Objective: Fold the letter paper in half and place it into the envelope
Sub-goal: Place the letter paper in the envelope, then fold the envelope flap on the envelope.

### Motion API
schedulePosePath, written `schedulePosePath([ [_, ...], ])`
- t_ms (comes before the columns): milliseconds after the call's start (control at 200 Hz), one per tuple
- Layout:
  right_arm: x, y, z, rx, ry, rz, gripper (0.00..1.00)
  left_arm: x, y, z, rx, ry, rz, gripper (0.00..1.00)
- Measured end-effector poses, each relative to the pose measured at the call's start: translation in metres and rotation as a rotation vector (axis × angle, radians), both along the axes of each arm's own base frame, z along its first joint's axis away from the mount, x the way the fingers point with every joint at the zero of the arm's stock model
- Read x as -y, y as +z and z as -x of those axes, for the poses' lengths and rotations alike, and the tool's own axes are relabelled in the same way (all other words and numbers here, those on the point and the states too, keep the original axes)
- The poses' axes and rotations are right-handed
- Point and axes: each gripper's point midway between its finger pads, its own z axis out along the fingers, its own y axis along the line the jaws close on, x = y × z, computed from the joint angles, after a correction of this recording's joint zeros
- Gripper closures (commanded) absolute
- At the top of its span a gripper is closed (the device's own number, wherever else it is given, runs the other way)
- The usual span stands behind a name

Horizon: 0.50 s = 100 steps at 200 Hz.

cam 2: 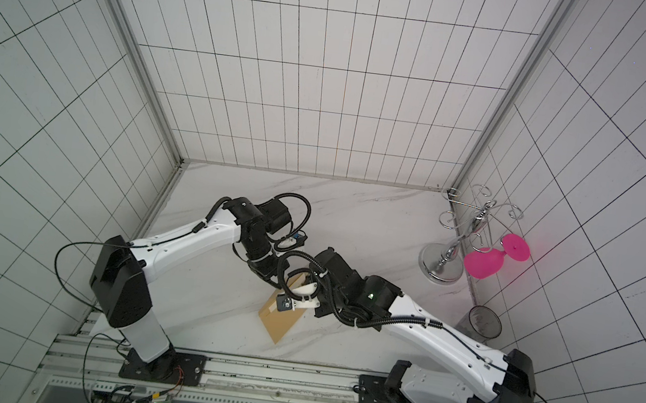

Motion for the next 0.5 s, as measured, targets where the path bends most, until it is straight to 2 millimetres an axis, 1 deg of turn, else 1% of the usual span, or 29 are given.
schedulePosePath([
  [105,0.017,-0.005,-0.019,-0.078,-0.214,-0.058,1.0,-0.004,-0.006,-0.01,0.029,0.031,-0.039,1.0],
  [205,0.034,-0.009,-0.044,-0.169,-0.514,-0.158,1.0,-0.006,-0.014,-0.022,0.062,0.07,-0.078,1.0],
  [245,0.041,-0.015,-0.054,-0.213,-0.636,-0.189,1.0,-0.006,-0.018,-0.027,0.076,0.087,-0.093,1.0],
  [310,0.05,-0.034,-0.065,-0.303,-0.808,-0.207,1.0,-0.006,-0.023,-0.035,0.096,0.114,-0.112,1.0],
  [375,0.055,-0.063,-0.069,-0.412,-0.945,-0.18,1.0,-0.006,-0.03,-0.043,0.114,0.14,-0.133,1.0],
  [450,0.056,-0.101,-0.065,-0.559,-1.067,-0.127,1.0,-0.006,-0.037,-0.051,0.131,0.166,-0.158,1.0],
  [500,0.055,-0.121,-0.061,-0.643,-1.13,-0.101,1.0,-0.006,-0.041,-0.054,0.138,0.178,-0.173,1.0],
])
